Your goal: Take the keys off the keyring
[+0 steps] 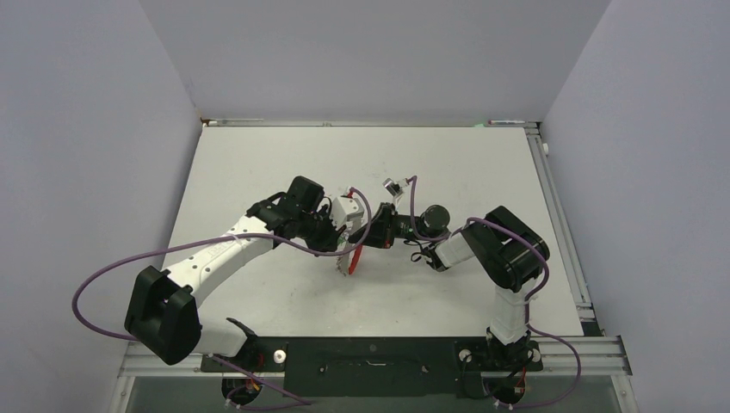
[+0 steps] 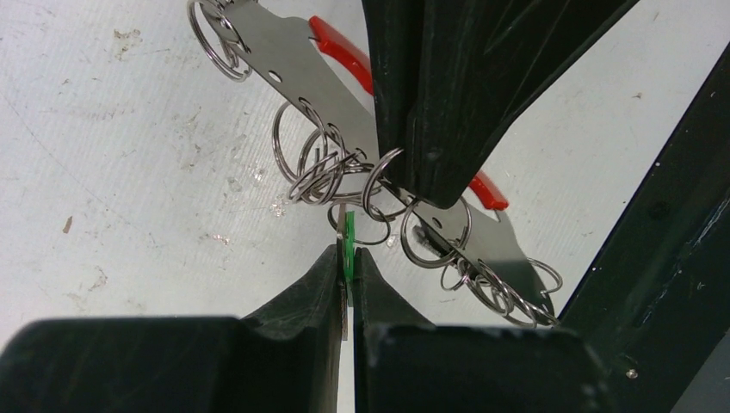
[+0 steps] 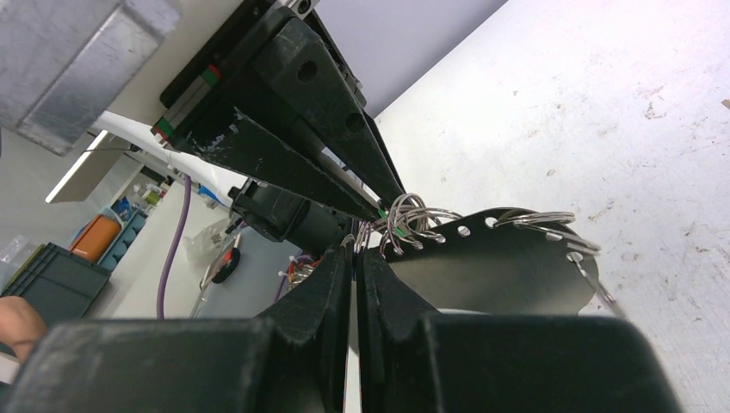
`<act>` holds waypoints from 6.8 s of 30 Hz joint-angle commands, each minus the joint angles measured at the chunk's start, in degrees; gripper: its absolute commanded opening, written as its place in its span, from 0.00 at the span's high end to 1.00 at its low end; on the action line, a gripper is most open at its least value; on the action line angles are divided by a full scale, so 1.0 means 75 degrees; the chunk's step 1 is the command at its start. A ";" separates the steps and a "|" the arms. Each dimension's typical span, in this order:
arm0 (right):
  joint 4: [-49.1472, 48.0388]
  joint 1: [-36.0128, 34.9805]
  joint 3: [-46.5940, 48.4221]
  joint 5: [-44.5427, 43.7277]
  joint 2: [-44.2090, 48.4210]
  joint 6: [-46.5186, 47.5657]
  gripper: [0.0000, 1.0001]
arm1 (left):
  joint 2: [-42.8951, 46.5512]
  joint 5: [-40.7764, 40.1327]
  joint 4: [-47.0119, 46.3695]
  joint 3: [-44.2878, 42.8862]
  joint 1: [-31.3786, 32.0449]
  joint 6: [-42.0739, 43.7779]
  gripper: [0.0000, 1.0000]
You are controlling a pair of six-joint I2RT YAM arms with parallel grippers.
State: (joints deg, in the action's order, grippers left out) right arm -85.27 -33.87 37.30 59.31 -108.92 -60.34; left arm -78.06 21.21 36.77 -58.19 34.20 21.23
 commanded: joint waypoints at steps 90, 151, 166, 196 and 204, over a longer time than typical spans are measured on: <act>-0.2235 -0.0416 0.0441 -0.0303 0.0413 -0.0277 0.95 | 0.1339 -0.2358 -0.0337 0.0071 0.0842 0.0736 1.00; 0.1187 0.0803 0.0569 0.1405 0.1619 0.2113 0.44 | -0.0122 -0.0735 0.2834 -0.2207 0.0836 -0.1201 1.00; 1.0821 0.1296 0.2561 0.0379 0.2408 0.8830 0.42 | -0.1011 0.0451 0.2716 -0.2692 -0.0073 -0.3424 1.00; 0.8813 -0.0269 0.2156 0.0030 0.2744 0.9207 0.51 | -0.1269 0.3436 0.2011 -0.2126 -0.1435 -0.4653 1.00; 0.8882 -0.0489 0.2306 0.0044 0.2647 0.9310 0.57 | -0.1068 0.3743 0.1917 -0.1954 -0.1446 -0.4716 1.00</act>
State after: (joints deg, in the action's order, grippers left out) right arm -16.67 -36.73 52.56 59.07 -89.52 7.46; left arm -88.20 45.39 53.74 -73.19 23.83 -13.37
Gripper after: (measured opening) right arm 0.435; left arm 0.022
